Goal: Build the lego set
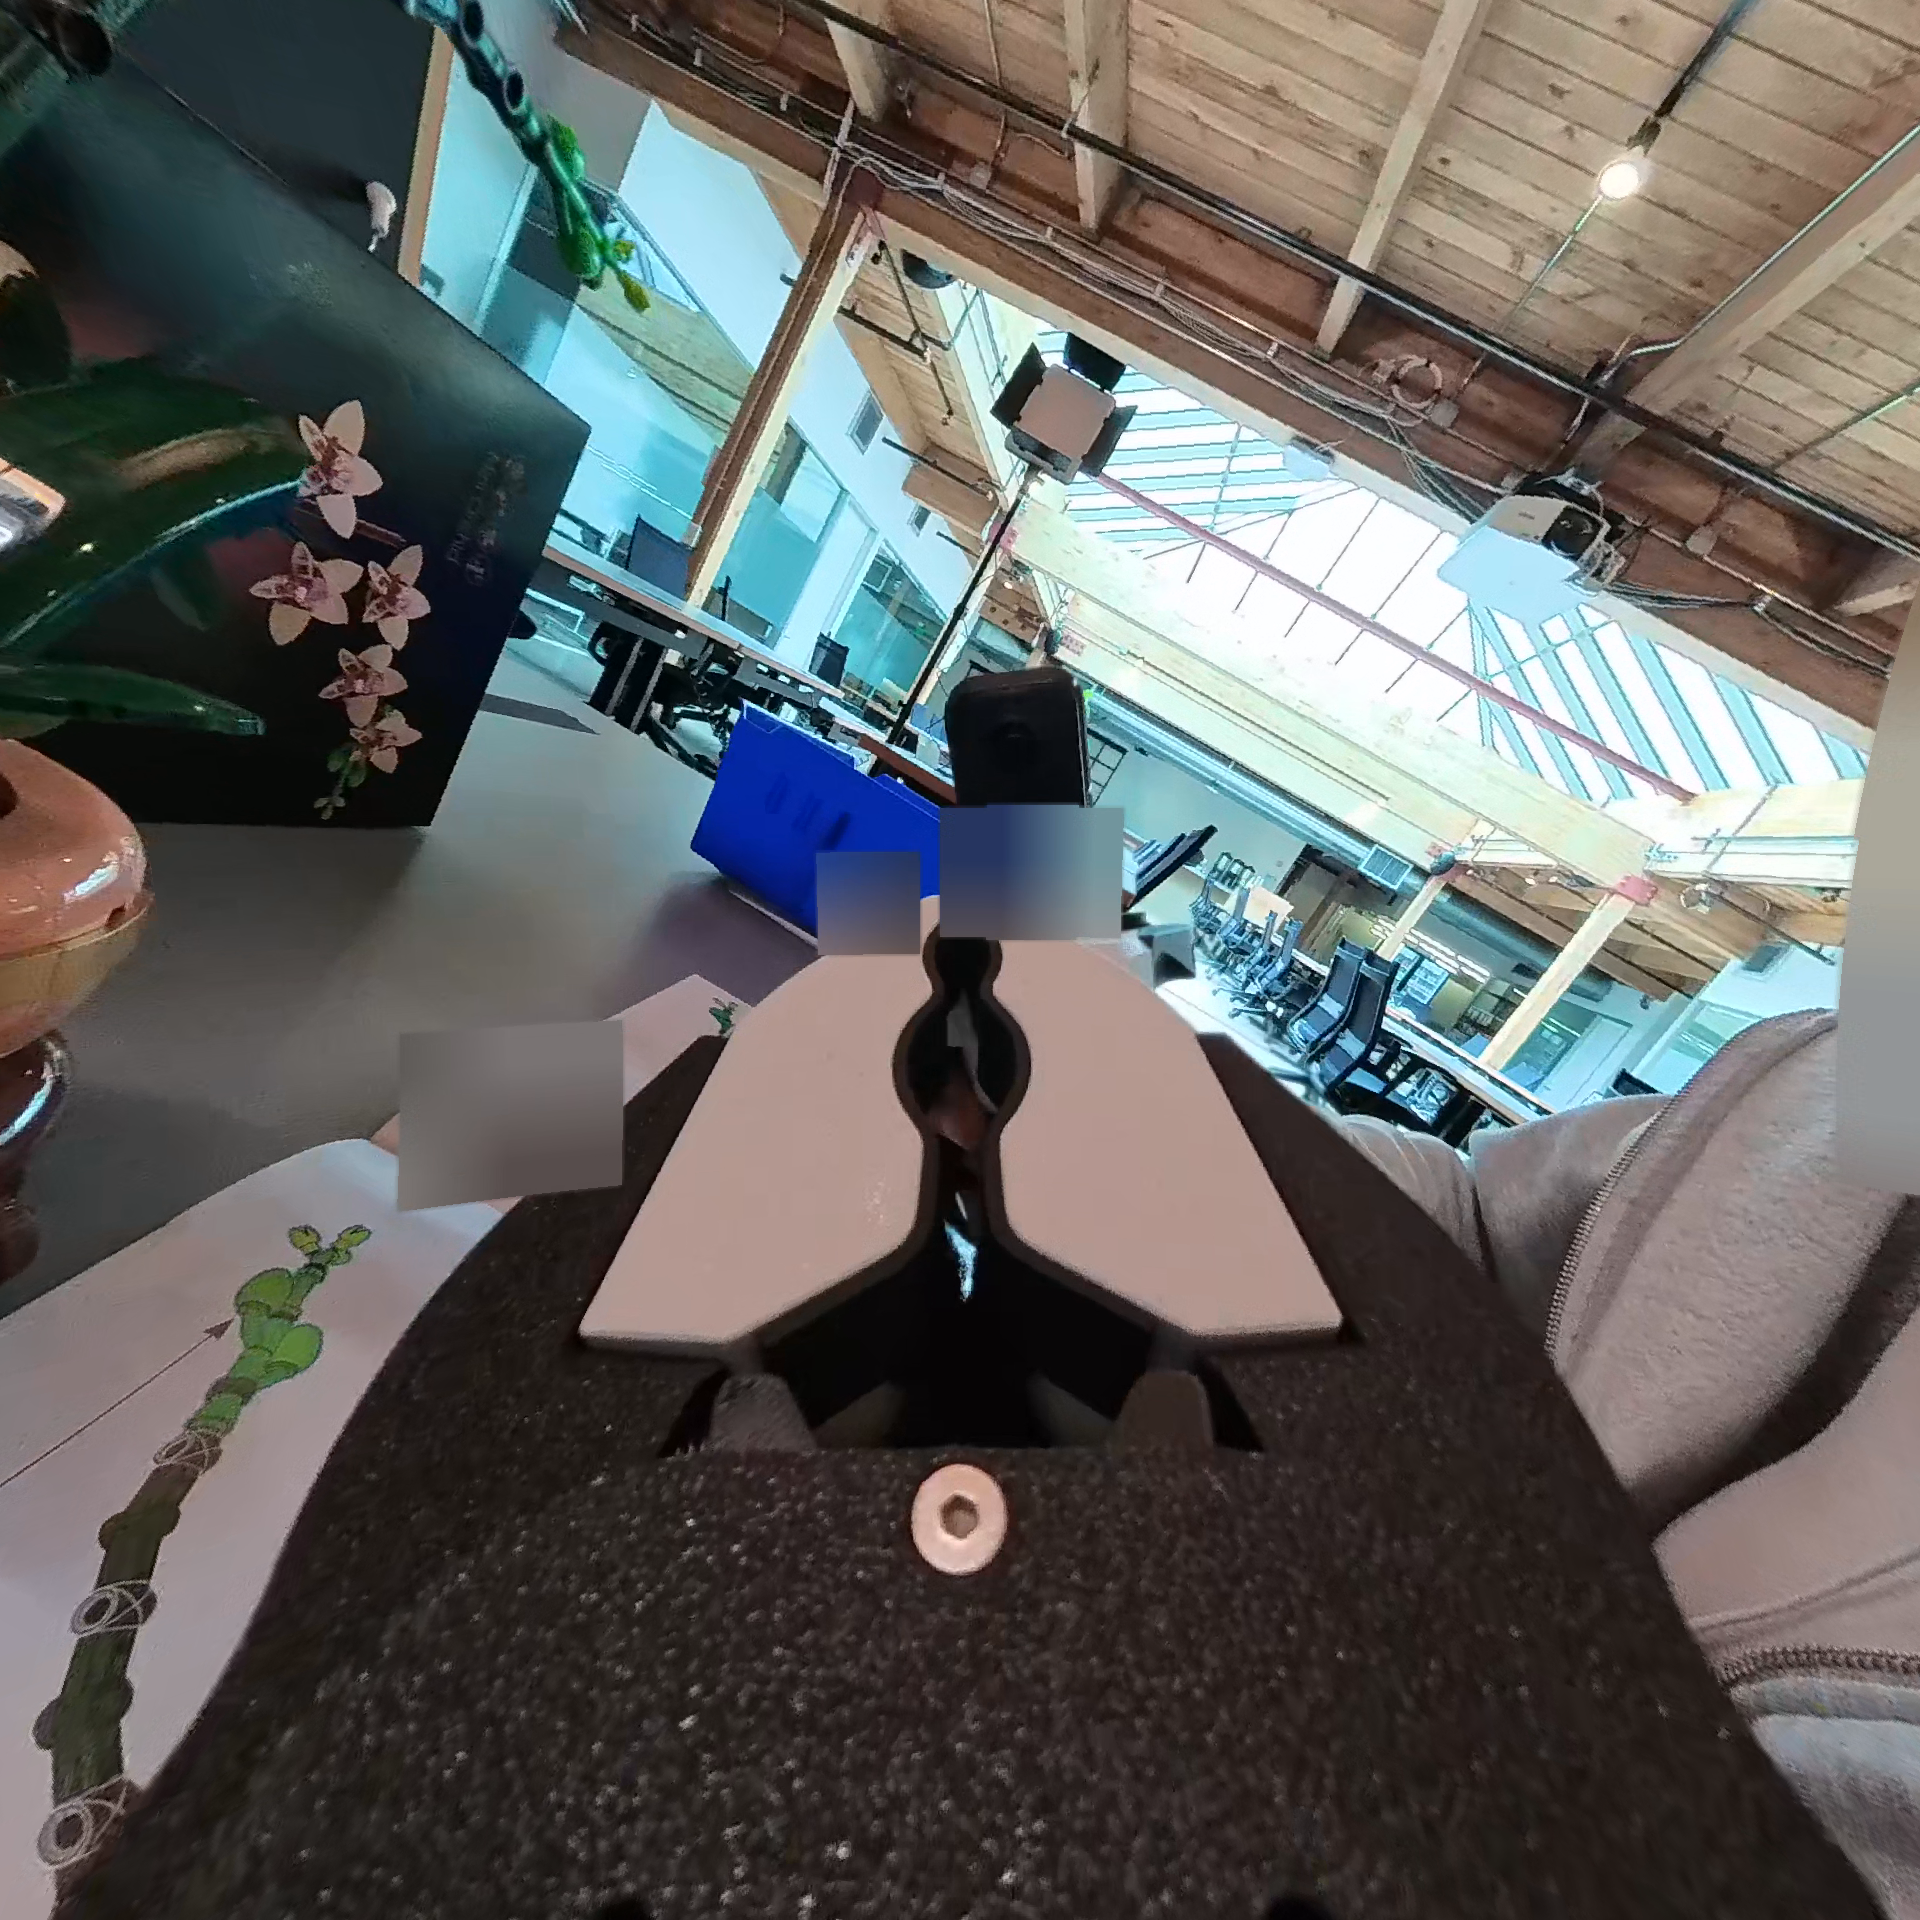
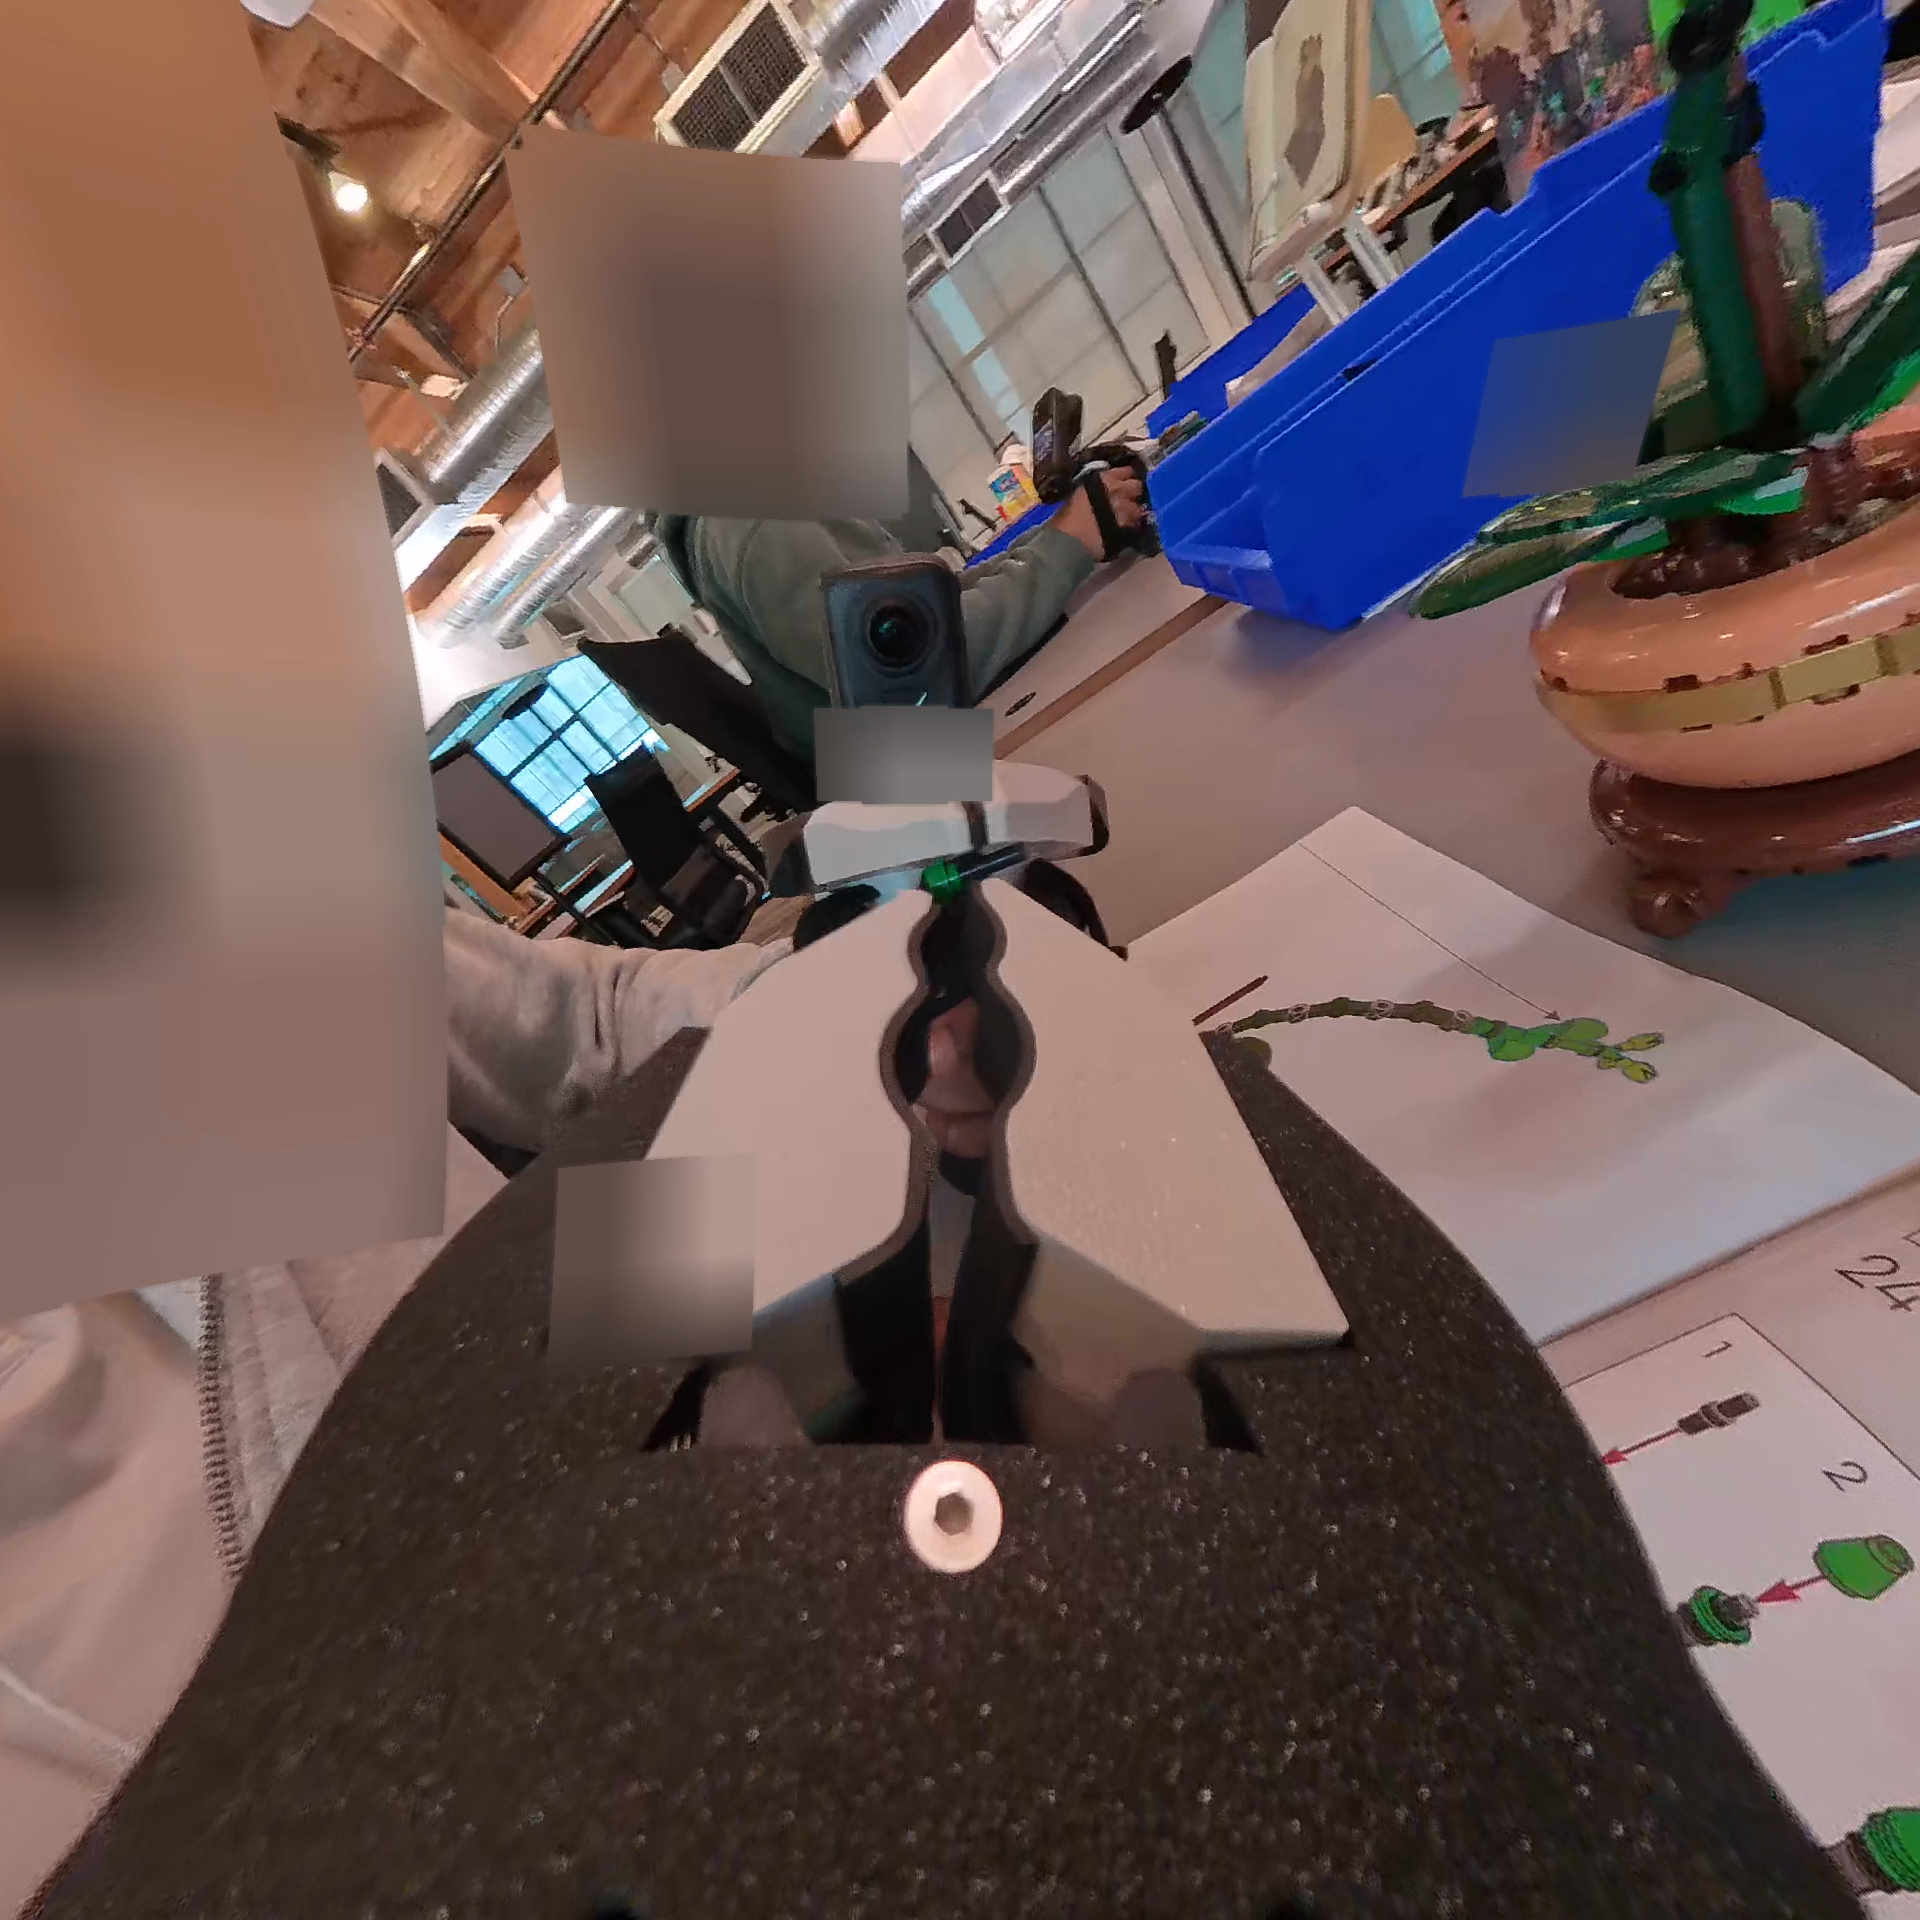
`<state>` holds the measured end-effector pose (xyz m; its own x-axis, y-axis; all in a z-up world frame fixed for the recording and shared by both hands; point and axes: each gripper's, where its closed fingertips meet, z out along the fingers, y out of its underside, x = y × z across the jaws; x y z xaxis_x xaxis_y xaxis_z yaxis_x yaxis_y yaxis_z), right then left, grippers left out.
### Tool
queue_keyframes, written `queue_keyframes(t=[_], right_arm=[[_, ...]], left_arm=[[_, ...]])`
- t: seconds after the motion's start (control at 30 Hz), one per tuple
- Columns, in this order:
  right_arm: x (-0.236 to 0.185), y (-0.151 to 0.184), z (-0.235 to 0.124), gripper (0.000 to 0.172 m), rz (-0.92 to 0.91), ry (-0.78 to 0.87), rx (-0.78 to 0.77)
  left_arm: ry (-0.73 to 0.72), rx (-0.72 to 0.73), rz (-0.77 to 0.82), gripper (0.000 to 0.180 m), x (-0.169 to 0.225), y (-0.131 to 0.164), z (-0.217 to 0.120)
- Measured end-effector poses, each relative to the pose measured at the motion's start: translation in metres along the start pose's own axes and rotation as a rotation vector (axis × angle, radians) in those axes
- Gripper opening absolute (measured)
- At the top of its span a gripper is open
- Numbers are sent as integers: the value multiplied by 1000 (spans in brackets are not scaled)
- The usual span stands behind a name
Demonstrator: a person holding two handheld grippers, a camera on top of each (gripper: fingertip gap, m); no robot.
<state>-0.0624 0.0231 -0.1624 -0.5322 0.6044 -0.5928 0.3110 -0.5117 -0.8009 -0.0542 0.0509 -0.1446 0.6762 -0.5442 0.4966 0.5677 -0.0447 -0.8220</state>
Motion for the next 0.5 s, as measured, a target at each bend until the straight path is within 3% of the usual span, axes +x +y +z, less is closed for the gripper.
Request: queue_keyframes(t=[0.4,0.5], right_arm=[[8,4,-4,0,-131,91,-65],[16,11,-6,0,-240,153,-141]], left_arm=[[24,-12,41,0,2,3,-1],[-2,-13,75,0,-4,-3,-6]])
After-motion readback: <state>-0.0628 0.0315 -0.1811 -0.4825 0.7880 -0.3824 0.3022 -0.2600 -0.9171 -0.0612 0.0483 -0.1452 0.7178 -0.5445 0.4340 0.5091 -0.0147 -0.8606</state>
